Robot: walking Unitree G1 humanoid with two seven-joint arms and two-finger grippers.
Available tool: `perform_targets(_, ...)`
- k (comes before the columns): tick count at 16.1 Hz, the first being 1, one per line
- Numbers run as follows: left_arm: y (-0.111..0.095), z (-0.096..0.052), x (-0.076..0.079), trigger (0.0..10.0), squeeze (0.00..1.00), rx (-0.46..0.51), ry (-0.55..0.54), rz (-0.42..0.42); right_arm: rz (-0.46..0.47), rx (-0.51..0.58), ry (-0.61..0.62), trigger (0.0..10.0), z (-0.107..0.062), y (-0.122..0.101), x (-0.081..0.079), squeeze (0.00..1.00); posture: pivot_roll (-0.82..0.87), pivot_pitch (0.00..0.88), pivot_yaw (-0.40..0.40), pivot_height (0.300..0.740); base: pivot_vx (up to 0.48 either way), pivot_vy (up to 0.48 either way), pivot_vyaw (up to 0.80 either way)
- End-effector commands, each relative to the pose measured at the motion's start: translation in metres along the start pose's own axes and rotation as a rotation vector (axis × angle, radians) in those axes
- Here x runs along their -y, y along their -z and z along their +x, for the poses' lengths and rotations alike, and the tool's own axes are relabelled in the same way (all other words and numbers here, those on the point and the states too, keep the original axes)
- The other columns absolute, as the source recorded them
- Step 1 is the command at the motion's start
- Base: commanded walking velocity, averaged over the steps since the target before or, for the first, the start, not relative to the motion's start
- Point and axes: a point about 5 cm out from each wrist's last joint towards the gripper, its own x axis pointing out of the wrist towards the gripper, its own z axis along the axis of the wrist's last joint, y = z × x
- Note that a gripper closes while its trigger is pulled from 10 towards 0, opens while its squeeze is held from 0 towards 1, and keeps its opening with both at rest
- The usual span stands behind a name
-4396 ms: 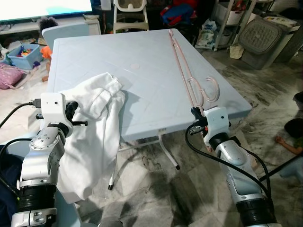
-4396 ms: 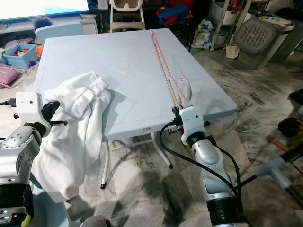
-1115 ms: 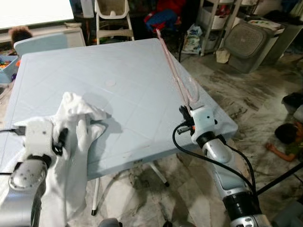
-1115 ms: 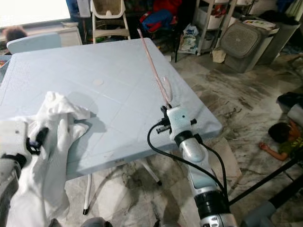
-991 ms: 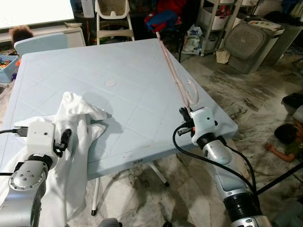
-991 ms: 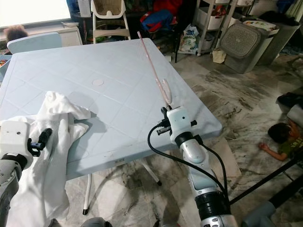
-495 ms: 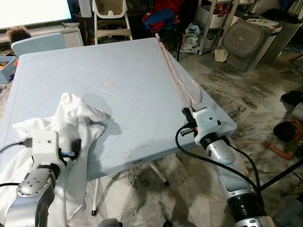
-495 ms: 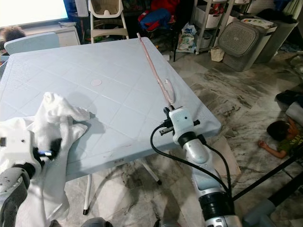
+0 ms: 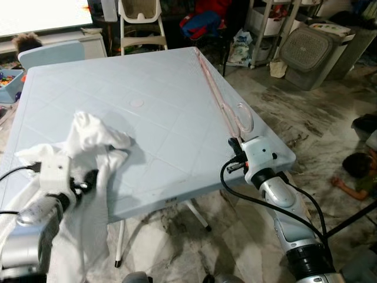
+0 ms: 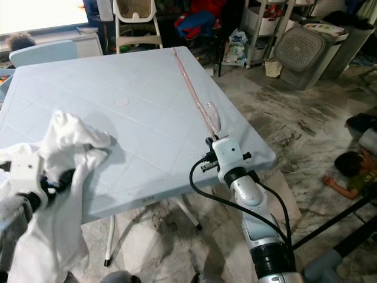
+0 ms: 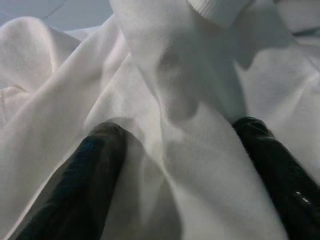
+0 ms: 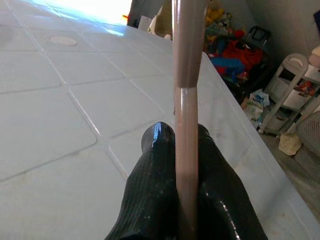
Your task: Hang hanger
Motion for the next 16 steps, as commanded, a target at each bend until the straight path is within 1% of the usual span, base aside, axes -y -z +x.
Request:
perform_targets(1, 0.019, 0.003, -0.005, 0.0, 0.00, -0.091, -0.011, -0.029, -0.007, 0.004, 0.000, 10.0, -0.001, -0.003, 0.003, 0.00, 0.02, 0.000, -0.048, 0.740, 0.000, 0.000, 0.00)
perform_targets(3, 0.018, 0.008, 0.003, 0.0, 0.00, -0.076, 0.046, -0.041, -0.009, 0.001, -0.002, 10.0, -0.001, -0.003, 0.003, 0.00, 0.01, 0.000, -0.051, 0.740, 0.000, 0.000, 0.00)
perform_targets(7, 0.016, 0.017, 0.016, 0.0, 0.00, -0.044, 0.091, -0.054, -0.014, -0.004, -0.002, 10.0, -0.001, -0.004, 0.005, 0.00, 0.00, 0.000, -0.052, 0.740, 0.000, 0.000, 0.00)
perform_targets(10, 0.017, 0.022, 0.019, 0.0, 0.00, -0.029, 0.106, -0.058, -0.023, -0.008, 0.003, 10.0, -0.002, -0.005, 0.008, 0.00, -0.01, 0.000, -0.054, 0.740, 0.000, 0.000, 0.00)
perform_targets(13, 0.017, 0.023, 0.019, 0.0, 0.00, -0.011, 0.097, -0.034, -0.027, -0.012, 0.003, 10.0, -0.002, -0.004, 0.009, 0.00, -0.01, 0.000, -0.058, 0.740, 0.000, 0.000, 0.00)
perform_targets(14, 0.015, 0.025, 0.018, 0.0, 0.00, 0.005, 0.087, -0.024, -0.027, -0.013, 0.002, 10.0, -0.002, -0.004, 0.009, 0.00, -0.01, 0.000, -0.059, 0.740, 0.000, 0.000, 0.00)
perform_targets(16, 0.005, 0.029, 0.018, 0.0, 0.00, 0.061, 0.078, -0.013, -0.026, -0.016, 0.001, 10.0, -0.002, -0.004, 0.009, 0.00, -0.02, 0.000, -0.060, 0.740, 0.000, 0.000, 0.00)
